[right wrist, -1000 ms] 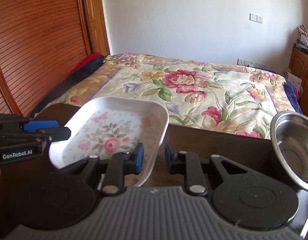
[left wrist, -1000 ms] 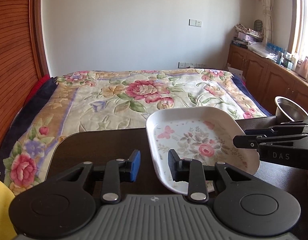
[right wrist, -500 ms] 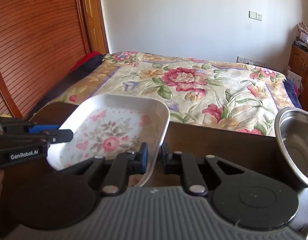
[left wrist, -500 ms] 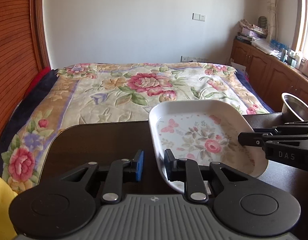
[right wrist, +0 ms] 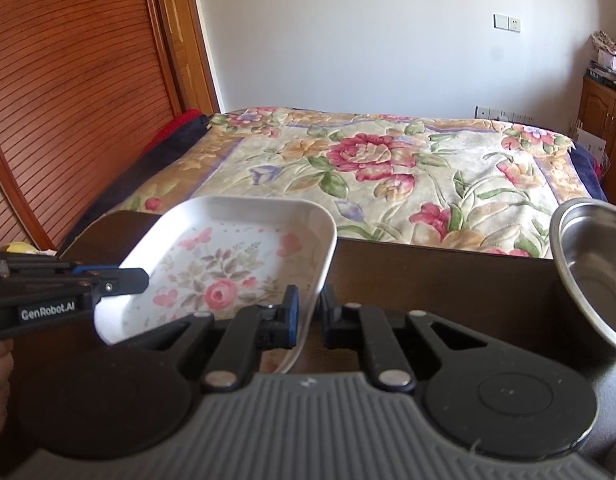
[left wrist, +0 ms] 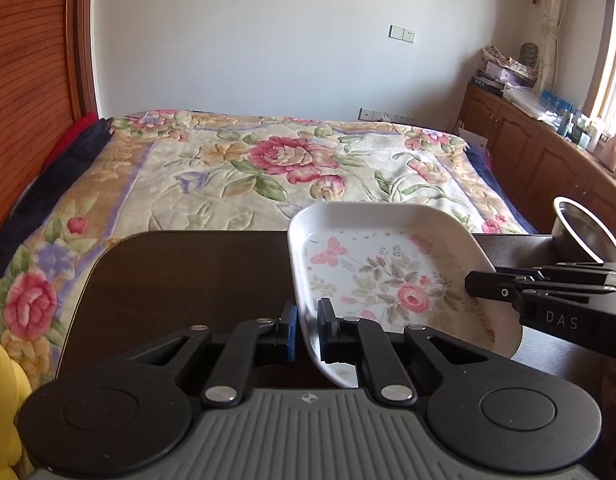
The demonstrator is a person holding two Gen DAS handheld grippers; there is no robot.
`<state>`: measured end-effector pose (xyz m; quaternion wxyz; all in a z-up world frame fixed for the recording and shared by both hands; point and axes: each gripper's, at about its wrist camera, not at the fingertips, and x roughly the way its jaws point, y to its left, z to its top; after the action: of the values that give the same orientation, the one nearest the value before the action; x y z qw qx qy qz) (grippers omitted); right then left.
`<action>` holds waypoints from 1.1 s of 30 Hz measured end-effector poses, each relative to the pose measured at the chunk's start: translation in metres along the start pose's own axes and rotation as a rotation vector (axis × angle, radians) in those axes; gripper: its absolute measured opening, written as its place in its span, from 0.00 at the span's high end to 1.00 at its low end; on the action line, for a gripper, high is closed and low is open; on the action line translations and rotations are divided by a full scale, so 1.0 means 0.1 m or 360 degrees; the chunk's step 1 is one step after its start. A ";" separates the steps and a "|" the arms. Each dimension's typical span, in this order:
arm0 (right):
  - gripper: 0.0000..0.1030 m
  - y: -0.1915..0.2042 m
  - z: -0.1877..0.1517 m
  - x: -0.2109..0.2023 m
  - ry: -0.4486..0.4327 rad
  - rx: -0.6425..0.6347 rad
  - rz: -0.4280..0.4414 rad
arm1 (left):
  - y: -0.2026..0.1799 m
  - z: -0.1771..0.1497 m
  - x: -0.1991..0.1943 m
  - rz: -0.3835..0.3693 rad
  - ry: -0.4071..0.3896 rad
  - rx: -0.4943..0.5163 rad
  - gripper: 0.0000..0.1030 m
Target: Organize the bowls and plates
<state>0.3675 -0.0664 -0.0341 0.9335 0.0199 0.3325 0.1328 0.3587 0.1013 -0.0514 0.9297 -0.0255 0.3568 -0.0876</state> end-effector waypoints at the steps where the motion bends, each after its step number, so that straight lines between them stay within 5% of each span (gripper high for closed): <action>1: 0.88 0.01 -0.01 -0.02 -0.0004 -0.0009 0.0002 | -0.01 -0.01 -0.03 0.0002 -0.0003 0.0006 0.89; 33: 0.88 0.01 -0.33 -1.22 -0.0225 -0.0090 0.0067 | -0.51 -0.35 -1.35 -0.0018 -0.0196 0.0110 0.89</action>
<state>0.2563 -0.0989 0.0152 0.9518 0.0099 0.2614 0.1601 0.2291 0.0765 0.0174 0.9497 -0.0007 0.2957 -0.1035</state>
